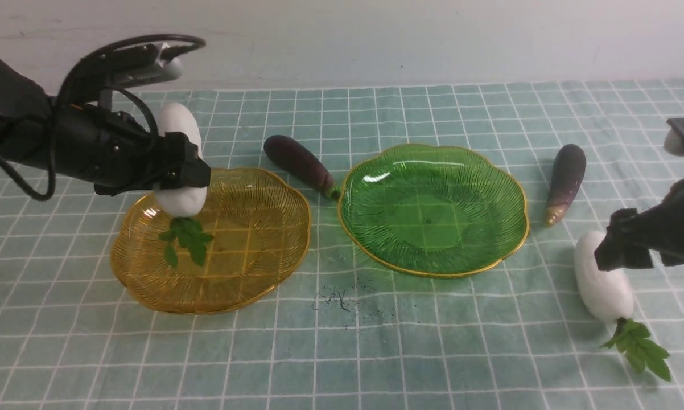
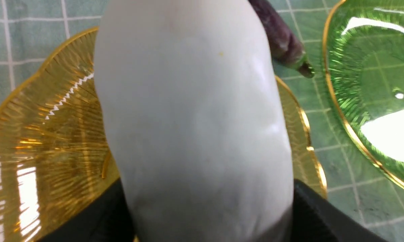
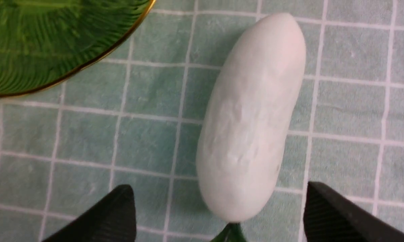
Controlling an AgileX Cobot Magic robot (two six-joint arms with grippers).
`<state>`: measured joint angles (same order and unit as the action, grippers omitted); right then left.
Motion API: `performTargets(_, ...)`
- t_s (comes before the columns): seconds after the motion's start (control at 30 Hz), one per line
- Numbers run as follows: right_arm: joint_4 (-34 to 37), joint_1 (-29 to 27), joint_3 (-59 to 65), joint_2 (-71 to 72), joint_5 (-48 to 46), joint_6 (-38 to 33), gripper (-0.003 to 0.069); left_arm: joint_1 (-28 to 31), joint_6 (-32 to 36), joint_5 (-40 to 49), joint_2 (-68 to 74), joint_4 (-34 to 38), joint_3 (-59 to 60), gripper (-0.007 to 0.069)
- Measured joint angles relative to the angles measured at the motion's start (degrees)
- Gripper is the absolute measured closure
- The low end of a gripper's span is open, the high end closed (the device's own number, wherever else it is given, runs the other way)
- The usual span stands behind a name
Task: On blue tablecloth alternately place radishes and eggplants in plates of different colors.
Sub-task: 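Pick up the white radish and place it in the left plate, then place the white radish onto the plate beside the other radish with the right gripper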
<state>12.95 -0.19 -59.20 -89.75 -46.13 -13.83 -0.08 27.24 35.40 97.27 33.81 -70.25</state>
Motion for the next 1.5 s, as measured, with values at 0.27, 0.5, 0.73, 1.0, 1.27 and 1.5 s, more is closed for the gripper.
performTargets(0.27, -0.3, 0.0, -5.1, -13.69, 1.69, 2.71, -0.0011, 0.0, 0.24, -2.66, 7.84, 0.11, -0.3, 0.0139)
performTargets(0.5, -1.79, 0.0, -6.16, -15.09, -0.57, 6.46, 0.0196, 0.0, 0.34, -3.06, 7.97, -0.73, -0.47, 0.0088)
performTargets(0.73, -1.97, 0.0, -12.32, -11.0, -9.17, 8.35, 0.0193, 0.0, 0.34, -2.41, 7.5, -2.69, -0.47, 0.003)
performTargets(1.0, 19.36, 8.95, -21.8, -4.35, -7.97, -1.18, 0.0193, 0.0, -0.02, -0.05, -2.01, -3.73, -3.04, 0.0204)
performTargets(1.27, 28.2, 26.24, -37.82, -21.68, -3.85, -3.55, 0.0193, 0.0, -3.87, 8.5, -16.26, -8.31, -3.92, 0.0622)
performTargets(1.5, 29.07, 32.35, -56.14, -40.92, -3.12, 3.52, 0.0193, 0.0, -11.77, 16.59, -19.73, -15.18, -3.92, 0.0632)
